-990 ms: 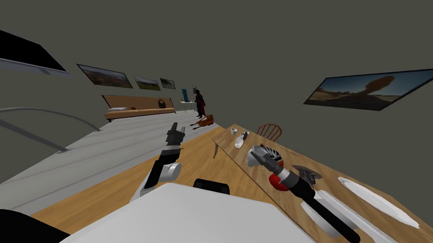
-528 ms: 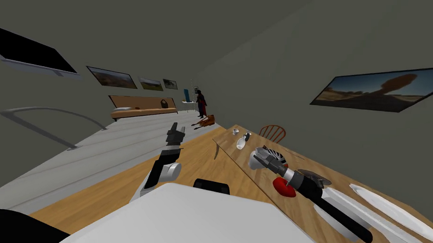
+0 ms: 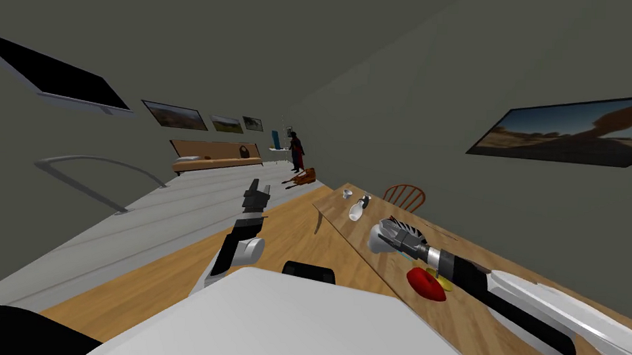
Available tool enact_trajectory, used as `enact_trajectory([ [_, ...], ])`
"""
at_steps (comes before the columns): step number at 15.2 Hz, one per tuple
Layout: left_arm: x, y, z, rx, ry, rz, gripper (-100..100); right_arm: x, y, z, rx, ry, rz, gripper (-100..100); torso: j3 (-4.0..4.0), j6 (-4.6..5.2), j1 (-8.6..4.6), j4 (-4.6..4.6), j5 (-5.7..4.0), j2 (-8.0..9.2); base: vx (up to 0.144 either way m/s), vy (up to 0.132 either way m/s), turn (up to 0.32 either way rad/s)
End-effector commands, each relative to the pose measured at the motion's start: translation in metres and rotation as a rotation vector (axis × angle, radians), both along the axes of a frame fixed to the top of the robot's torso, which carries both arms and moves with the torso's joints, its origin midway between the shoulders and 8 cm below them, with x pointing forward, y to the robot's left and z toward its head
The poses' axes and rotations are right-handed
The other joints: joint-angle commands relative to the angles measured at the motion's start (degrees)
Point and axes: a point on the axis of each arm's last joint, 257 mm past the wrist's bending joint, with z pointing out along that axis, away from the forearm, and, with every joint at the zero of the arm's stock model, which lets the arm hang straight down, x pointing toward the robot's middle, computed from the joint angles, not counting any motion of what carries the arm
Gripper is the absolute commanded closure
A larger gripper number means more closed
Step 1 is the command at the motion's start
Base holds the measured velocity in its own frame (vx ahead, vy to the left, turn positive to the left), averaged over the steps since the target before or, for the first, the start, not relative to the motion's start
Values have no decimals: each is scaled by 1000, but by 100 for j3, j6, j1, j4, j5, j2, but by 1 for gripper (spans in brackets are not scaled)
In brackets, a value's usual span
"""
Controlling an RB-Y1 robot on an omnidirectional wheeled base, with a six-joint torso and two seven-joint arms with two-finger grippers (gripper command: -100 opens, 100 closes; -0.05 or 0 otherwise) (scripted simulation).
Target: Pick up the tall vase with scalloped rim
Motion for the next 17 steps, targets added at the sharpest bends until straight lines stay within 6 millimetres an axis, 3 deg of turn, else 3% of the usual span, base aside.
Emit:
enact_trajectory([
  [1, 0, 0, 0, 0, 0, 0, 0, -4, -17, -9, -84, 31, 16, -100, 0, 0, 0, 0, 0, 0, 13, 31, 58],
  [2, 0, 0, 0, 0, 0, 0, 0, -4, -18, -7, -96, 34, 24, -100, 1, -1, 1, 0, 0, 1, 13, 34, 58],
  [3, 0, 0, 0, 0, 0, 0, 0, -9, -33, -15, -153, 59, 31, -100, 1, 0, 2, 0, 0, 2, 15, 41, 80],
  [5, 0, 0, 0, 0, 0, 0, 0, -8, -34, -13, -170, 63, 43, -100, 2, -1, 5, 1, 1, 3, 10, 35, 36],
  [6, 0, 0, 0, 0, 0, 0, 0, -14, -49, -18, -232, 90, 56, -100, 2, 0, 3, 1, 1, 4, 12, 36, 42],
  [7, 0, 0, 0, 0, 0, 0, 0, -13, -50, -17, -241, 92, 62, -100, 2, -1, 4, 1, 1, 4, 14, 37, 55],
  [12, 0, 0, 0, 0, 0, 0, 0, -30, -94, -28, -422, 179, 114, -100, 2, -1, 11, 1, 3, 4, 8, 51, 63],
  [17, 0, 0, 0, 0, 0, 0, 0, -39, -122, -29, -539, 238, 157, -100, 6, -1, 14, 2, 3, 10, -3, 54, 52],
])
